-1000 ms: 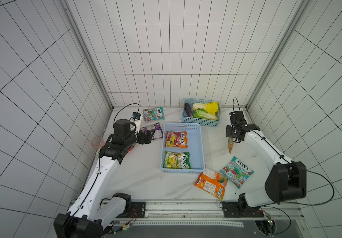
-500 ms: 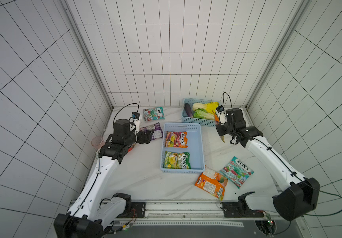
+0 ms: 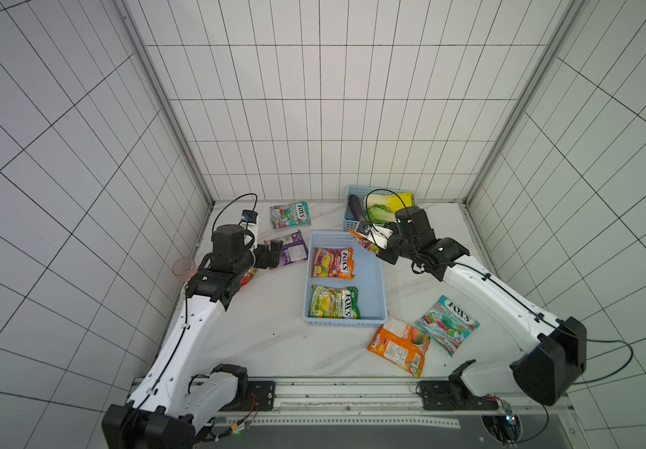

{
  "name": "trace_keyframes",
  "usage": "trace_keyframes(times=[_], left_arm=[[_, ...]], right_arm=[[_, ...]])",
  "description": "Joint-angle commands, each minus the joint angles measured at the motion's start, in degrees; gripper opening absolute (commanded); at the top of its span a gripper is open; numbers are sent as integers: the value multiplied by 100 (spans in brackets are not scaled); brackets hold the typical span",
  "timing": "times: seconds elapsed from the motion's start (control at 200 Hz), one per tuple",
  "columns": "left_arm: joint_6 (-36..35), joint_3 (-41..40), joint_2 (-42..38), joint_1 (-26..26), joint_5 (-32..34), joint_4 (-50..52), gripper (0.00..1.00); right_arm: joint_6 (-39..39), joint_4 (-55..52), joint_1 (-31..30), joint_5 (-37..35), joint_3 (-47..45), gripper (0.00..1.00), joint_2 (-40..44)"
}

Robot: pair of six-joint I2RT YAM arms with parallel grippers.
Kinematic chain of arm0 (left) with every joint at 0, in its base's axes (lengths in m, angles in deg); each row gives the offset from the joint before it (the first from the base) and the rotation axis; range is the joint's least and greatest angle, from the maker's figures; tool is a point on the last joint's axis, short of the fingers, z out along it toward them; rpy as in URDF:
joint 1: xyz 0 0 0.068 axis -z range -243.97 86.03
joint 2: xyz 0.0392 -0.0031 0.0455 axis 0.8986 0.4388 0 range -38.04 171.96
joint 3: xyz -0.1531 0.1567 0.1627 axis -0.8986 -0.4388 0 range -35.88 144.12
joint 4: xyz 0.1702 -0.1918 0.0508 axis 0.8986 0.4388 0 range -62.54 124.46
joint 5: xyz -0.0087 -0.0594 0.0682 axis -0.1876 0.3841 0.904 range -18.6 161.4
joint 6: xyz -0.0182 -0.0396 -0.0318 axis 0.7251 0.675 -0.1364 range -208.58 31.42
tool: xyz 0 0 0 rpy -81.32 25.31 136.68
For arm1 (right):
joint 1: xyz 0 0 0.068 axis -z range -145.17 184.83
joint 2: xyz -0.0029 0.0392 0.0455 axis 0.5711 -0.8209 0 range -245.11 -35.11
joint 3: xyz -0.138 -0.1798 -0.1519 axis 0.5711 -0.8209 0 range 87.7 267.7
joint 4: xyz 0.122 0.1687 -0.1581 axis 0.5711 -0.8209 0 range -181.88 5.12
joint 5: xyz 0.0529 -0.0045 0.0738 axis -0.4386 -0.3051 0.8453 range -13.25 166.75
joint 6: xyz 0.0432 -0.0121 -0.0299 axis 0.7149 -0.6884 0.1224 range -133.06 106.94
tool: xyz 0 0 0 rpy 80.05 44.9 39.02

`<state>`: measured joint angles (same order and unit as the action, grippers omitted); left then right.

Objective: Put the candies in the basket
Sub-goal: Place the candy in the basket.

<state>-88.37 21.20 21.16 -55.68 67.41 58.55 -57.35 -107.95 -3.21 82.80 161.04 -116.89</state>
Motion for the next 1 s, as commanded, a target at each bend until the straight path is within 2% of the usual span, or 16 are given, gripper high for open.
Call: trace_keyframes(times=[0.0,0.065,0.175,0.3,0.41,0.52,0.645,0.775,0.899,0.994], left_arm=[[3,60,-84,-72,412,-108,98],[-55,-9,-88,-29,550,-184,99],[29,68,-77,-93,179,-67,98],[-31,12,-67,-51,339,-145,98],[13,71,-67,-106,67,-34,98],[-48,12,-57,-74,290,-134,98],[1,44,-51,-81,38,-61,98],[-57,-5,-13,-22,284,-161,98],[23,87,5,-70,-22,-27,98],[-33,30,40,-32,223,-114,98]], right_arm=[[-638,419,-88,507,458,0,-264],[-869,569,-115,574,497,0,-463],[-1278,762,-171,626,611,0,-856],[-1745,1009,-241,809,711,0,-1214],[-2059,1149,-308,914,839,0,-1541],[-2453,1134,-361,963,986,0,-1856],[-2685,1353,-459,959,1014,0,-2108],[-2933,1607,-511,941,927,0,-2318],[-3184,1821,-513,793,723,0,-2512],[-3153,1939,-536,878,528,0,-2506]])
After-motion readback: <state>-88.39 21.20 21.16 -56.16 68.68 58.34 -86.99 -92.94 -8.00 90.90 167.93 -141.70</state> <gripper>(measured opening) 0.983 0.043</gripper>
